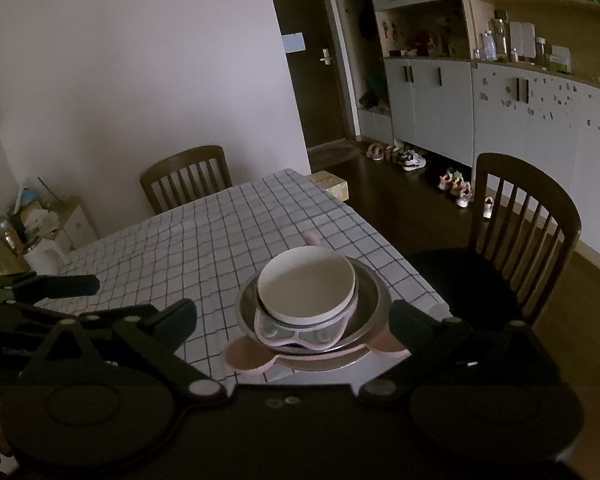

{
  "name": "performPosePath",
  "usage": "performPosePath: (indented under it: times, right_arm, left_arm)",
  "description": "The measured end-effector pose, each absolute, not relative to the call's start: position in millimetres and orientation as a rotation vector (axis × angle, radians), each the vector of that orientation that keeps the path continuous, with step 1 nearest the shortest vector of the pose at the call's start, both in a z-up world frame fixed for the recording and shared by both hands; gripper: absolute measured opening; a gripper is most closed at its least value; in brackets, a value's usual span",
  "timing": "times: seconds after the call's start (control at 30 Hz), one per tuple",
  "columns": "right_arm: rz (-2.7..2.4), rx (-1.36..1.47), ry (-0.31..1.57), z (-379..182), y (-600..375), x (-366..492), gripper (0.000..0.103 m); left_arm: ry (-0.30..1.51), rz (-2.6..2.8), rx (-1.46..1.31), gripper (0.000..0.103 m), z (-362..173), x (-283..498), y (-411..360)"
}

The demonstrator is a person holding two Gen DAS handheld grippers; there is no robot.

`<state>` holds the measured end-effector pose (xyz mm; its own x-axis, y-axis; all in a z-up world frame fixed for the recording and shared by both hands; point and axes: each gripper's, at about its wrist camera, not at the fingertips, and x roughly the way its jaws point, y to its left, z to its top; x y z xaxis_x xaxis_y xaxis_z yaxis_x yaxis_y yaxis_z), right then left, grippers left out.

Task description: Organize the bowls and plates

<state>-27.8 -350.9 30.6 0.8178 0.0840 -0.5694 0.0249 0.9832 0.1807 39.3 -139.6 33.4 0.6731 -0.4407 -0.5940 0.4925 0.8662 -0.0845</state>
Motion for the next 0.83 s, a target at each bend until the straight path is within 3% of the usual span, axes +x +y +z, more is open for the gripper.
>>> performPosePath:
  times: [0.83]
  right_arm:
    - [-0.007,0.201,0.650,27.2,-351.0,-35.4,0.103]
  left_arm:
    - [0.644,-0.547,0.062,0.103,34.9,33.9,-139.5]
